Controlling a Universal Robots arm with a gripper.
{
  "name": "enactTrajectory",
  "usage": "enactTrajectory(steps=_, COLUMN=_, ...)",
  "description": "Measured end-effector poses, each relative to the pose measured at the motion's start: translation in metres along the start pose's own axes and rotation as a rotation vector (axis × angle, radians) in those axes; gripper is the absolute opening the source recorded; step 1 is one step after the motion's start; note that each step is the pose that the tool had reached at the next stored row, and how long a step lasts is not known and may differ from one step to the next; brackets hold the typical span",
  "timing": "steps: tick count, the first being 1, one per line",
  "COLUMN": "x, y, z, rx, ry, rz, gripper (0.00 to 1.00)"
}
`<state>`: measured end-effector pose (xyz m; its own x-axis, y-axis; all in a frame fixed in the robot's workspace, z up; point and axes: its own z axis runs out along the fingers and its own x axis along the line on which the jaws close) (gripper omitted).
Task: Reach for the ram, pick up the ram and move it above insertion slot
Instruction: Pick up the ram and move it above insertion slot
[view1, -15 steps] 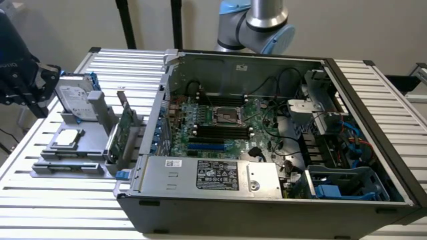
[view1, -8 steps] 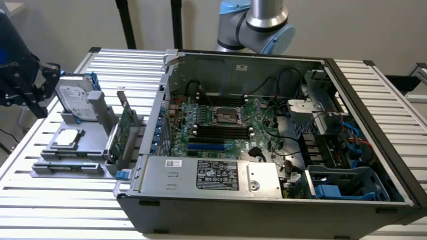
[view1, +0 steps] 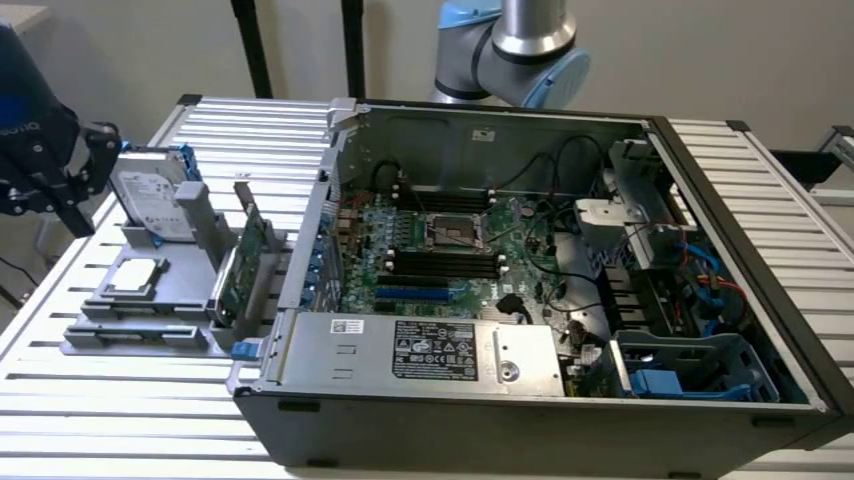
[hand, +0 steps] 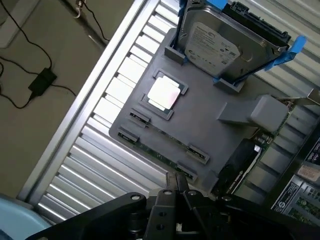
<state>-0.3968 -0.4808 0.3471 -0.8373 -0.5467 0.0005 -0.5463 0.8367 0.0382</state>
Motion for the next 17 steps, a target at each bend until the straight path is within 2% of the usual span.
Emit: enactTrajectory(steps=17, x=0.0, y=-0.0001, z=0.0, rx=0.0003, ry=0.0115, rz=-0.308, gripper=0.11)
